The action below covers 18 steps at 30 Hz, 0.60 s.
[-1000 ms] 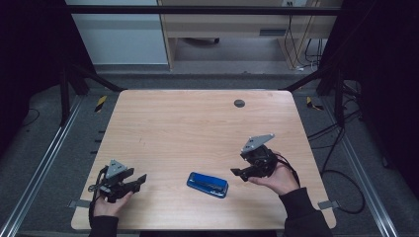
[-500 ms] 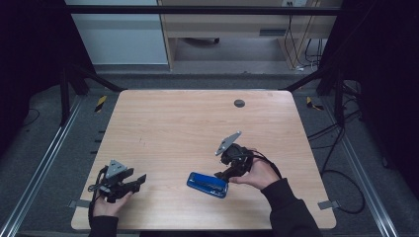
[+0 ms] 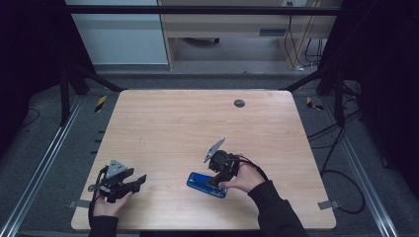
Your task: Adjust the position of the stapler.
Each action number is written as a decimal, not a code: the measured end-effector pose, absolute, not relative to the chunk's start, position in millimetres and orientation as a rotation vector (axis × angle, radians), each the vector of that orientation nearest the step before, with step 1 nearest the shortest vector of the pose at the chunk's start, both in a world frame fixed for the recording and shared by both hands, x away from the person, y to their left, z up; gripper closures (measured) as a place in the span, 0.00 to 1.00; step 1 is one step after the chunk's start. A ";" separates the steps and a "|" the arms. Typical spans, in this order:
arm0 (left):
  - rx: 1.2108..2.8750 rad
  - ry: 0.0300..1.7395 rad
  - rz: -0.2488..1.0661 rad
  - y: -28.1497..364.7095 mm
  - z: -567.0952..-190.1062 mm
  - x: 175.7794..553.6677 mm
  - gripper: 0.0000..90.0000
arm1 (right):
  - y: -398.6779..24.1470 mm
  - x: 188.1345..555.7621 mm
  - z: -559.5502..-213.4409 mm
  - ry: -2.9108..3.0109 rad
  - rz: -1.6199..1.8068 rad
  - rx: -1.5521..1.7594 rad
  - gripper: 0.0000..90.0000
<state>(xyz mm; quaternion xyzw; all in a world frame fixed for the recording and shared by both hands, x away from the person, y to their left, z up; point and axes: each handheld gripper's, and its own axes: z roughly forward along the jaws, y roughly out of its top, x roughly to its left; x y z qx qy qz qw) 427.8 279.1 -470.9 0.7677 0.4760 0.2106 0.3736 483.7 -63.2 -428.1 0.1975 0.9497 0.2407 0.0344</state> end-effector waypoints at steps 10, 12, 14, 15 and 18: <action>1.972 1.218 0.540 279.2 -471.2 427.9 0.46 | -52.4 485.3 -444.7 2.968 0.669 0.577 0.62; 1.972 1.217 0.540 279.1 -471.3 428.0 0.46 | -52.4 485.6 -445.4 2.969 0.668 0.585 0.63; 1.973 1.217 0.540 279.1 -471.2 428.0 0.46 | -52.4 486.8 -448.1 2.972 0.658 0.591 0.65; 1.972 1.217 0.539 279.1 -471.2 428.0 0.47 | -52.4 487.9 -450.6 2.982 0.642 0.596 0.67; 1.972 1.217 0.538 278.9 -471.3 428.0 0.46 | -52.5 488.8 -452.3 2.991 0.646 0.601 0.68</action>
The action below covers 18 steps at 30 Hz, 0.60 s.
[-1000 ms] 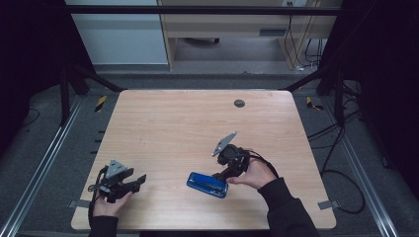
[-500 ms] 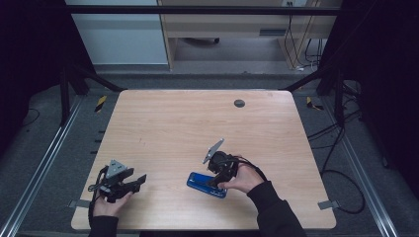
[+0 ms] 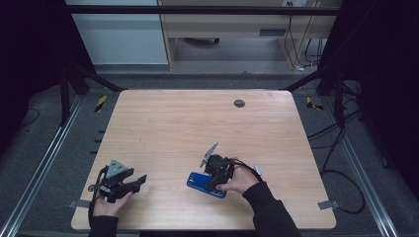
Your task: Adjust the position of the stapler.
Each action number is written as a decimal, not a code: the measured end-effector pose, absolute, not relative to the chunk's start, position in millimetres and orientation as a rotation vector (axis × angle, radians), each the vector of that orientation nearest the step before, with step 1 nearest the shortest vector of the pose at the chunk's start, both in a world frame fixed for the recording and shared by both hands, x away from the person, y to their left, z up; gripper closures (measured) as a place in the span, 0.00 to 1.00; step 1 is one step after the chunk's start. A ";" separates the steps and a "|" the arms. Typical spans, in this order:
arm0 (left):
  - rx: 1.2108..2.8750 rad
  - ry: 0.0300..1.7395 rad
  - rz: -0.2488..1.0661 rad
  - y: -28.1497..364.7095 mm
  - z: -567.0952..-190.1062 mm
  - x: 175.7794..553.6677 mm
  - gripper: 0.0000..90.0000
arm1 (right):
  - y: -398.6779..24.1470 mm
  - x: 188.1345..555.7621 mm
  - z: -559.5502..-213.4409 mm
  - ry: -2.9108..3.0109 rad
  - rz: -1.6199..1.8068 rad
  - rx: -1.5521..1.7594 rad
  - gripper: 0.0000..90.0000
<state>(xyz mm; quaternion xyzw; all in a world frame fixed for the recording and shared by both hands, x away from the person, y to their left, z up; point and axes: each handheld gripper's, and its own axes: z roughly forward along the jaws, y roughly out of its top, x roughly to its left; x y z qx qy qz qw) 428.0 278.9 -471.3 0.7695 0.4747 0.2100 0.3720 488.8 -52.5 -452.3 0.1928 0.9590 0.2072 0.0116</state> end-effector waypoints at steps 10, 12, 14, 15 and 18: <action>1.975 1.217 0.537 278.5 -471.6 428.2 0.47 | -50.1 487.7 -454.9 2.994 0.625 0.558 0.72; 1.976 1.216 0.538 278.2 -471.6 428.2 0.47 | -49.5 486.9 -454.1 2.991 0.607 0.546 0.72; 1.976 1.216 0.539 278.3 -471.5 428.1 0.47 | -48.9 486.6 -453.1 2.988 0.601 0.545 0.73; 1.976 1.218 0.539 278.5 -471.4 428.1 0.47 | -49.8 487.5 -452.4 2.985 0.614 0.537 0.73; 1.975 1.218 0.540 279.0 -471.5 428.2 0.47 | -50.2 488.0 -451.7 2.989 0.612 0.535 0.73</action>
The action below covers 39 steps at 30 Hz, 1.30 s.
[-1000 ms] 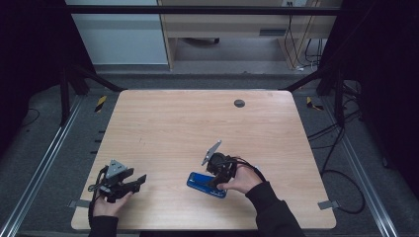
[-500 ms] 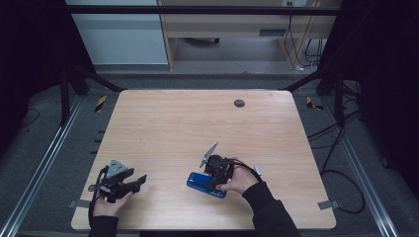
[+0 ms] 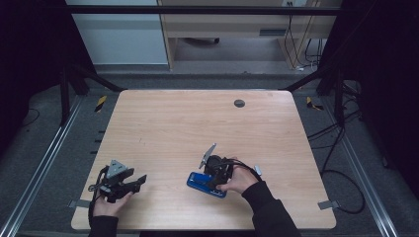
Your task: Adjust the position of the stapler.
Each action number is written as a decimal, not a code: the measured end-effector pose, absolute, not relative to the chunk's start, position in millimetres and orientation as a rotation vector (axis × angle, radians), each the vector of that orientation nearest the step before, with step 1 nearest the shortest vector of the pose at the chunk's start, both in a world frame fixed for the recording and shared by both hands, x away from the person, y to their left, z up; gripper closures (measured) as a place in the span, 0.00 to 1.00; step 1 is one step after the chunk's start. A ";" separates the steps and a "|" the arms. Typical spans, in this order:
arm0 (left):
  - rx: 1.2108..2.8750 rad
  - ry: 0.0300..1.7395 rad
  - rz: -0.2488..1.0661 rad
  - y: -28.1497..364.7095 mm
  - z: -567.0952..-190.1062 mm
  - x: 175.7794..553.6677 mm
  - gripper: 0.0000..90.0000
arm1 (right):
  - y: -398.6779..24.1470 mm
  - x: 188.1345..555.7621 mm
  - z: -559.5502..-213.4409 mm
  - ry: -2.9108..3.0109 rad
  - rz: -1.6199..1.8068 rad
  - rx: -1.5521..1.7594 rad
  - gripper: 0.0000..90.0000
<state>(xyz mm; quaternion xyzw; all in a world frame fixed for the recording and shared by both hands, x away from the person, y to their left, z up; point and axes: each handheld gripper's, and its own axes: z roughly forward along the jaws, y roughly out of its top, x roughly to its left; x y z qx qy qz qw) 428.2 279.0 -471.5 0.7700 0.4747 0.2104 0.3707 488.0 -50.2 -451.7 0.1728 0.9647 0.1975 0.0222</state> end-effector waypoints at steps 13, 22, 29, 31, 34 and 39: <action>1.976 1.215 0.539 278.7 -471.4 428.1 0.47 | -60.8 482.1 -445.1 3.009 0.603 0.365 0.73; 1.984 1.213 0.539 277.6 -472.0 428.4 0.47 | -71.0 477.7 -451.9 3.017 0.627 0.347 0.73; 1.990 1.213 0.534 277.1 -472.4 428.5 0.47 | -71.5 472.0 -454.0 2.974 0.645 0.381 0.72; 1.992 1.213 0.529 277.1 -472.7 428.9 0.47 | -70.8 471.8 -453.5 2.978 0.643 0.409 0.71; 1.992 1.214 0.529 276.9 -472.9 428.9 0.47 | -68.2 474.0 -452.5 2.983 0.645 0.408 0.71; 1.991 1.211 0.530 277.3 -472.7 428.6 0.46 | -62.8 477.9 -454.6 3.009 0.612 0.415 0.71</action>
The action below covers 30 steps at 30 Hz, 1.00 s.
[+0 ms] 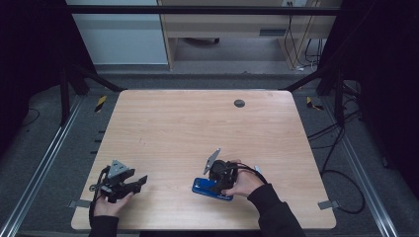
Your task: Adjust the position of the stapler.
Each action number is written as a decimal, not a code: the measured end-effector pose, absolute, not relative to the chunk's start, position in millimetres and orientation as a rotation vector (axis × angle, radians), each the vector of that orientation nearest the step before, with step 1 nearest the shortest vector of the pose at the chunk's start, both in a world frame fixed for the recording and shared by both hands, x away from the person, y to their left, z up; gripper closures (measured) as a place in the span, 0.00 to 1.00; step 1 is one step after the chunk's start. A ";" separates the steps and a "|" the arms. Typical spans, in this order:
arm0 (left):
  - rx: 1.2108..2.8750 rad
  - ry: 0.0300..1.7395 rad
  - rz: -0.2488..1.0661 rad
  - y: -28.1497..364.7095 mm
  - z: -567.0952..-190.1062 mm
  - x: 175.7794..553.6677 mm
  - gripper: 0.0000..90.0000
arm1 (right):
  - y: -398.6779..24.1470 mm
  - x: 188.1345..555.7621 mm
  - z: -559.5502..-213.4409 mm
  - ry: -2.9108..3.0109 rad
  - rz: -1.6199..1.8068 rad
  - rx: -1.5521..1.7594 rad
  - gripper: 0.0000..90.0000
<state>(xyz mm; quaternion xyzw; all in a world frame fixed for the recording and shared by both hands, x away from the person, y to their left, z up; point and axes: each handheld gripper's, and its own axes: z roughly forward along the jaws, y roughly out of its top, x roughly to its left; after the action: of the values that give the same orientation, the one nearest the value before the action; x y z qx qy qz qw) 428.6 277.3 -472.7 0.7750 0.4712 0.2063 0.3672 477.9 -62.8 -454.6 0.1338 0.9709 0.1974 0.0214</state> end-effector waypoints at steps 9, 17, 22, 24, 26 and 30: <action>2.001 1.206 0.527 276.6 -473.1 429.1 0.46 | -60.5 478.5 -458.1 3.026 0.562 0.421 0.72; 2.004 1.205 0.530 276.7 -472.9 428.9 0.46 | -59.3 477.5 -458.9 3.020 0.551 0.359 0.73; 1.997 1.207 0.528 276.9 -473.0 428.9 0.47 | -60.3 476.7 -457.6 3.009 0.559 0.335 0.73; 1.999 1.207 0.529 276.8 -473.1 429.0 0.47 | -61.8 475.9 -455.8 3.006 0.578 0.333 0.73; 2.004 1.204 0.531 276.7 -472.8 429.0 0.47 | -63.1 475.0 -453.3 3.004 0.600 0.317 0.73; 2.005 1.205 0.530 276.4 -473.1 429.0 0.47 | -62.2 468.7 -448.0 3.000 0.631 0.229 0.73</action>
<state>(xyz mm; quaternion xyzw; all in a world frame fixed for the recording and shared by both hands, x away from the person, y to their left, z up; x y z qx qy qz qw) 429.0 276.4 -473.1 0.7790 0.4681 0.2060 0.3628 468.7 -62.2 -448.0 0.0743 0.9753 0.2052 0.0338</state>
